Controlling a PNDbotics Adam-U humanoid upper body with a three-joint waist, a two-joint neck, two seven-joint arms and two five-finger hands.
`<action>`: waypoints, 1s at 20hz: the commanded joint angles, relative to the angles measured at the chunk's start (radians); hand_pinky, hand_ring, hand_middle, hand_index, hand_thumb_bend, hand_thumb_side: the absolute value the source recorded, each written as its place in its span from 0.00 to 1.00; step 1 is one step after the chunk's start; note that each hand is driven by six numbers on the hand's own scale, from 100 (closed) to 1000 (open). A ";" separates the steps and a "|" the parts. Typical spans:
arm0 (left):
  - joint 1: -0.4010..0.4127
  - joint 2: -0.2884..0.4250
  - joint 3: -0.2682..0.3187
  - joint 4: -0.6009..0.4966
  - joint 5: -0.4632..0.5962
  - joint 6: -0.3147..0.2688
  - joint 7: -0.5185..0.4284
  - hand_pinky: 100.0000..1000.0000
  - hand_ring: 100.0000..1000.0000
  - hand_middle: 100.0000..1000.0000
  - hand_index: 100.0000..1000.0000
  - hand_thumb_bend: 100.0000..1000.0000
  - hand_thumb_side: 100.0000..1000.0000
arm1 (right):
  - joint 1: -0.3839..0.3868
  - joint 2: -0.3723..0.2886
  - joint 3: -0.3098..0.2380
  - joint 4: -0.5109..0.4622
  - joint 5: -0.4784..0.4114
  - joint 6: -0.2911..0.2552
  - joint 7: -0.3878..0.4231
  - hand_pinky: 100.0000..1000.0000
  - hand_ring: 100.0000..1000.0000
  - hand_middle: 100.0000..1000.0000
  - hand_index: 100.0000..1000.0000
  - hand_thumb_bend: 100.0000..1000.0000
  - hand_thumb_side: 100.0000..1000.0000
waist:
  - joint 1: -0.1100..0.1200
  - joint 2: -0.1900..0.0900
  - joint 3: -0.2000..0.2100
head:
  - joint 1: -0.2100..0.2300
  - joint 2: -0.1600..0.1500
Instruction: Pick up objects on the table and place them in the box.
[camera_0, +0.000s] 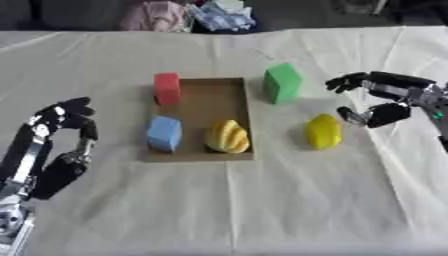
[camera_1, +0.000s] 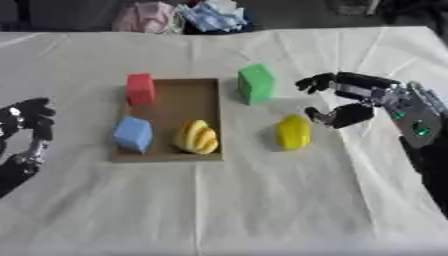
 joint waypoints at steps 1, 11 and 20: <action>-0.001 0.011 0.005 -0.016 -0.004 0.002 -0.008 0.68 0.64 0.64 0.86 0.00 0.67 | -0.005 -0.050 0.020 -0.038 -0.029 -0.324 0.325 0.89 0.86 0.87 0.99 0.00 0.62 | -0.017 -0.032 -0.001 | 0.002 0.005; 0.001 0.010 0.003 -0.016 -0.008 0.007 -0.022 0.68 0.64 0.64 0.86 0.00 0.68 | 0.023 -0.053 0.088 -0.048 -0.018 -0.324 0.325 0.89 0.86 0.87 0.98 0.00 0.76 | -0.020 -0.035 -0.002 | -0.002 0.005; 0.000 0.007 0.002 -0.016 -0.013 0.010 -0.026 0.69 0.64 0.64 0.86 0.00 0.67 | 0.025 -0.031 0.108 -0.053 0.053 -0.324 0.325 0.89 0.86 0.86 0.98 0.00 0.65 | -0.020 -0.035 -0.001 | -0.002 0.005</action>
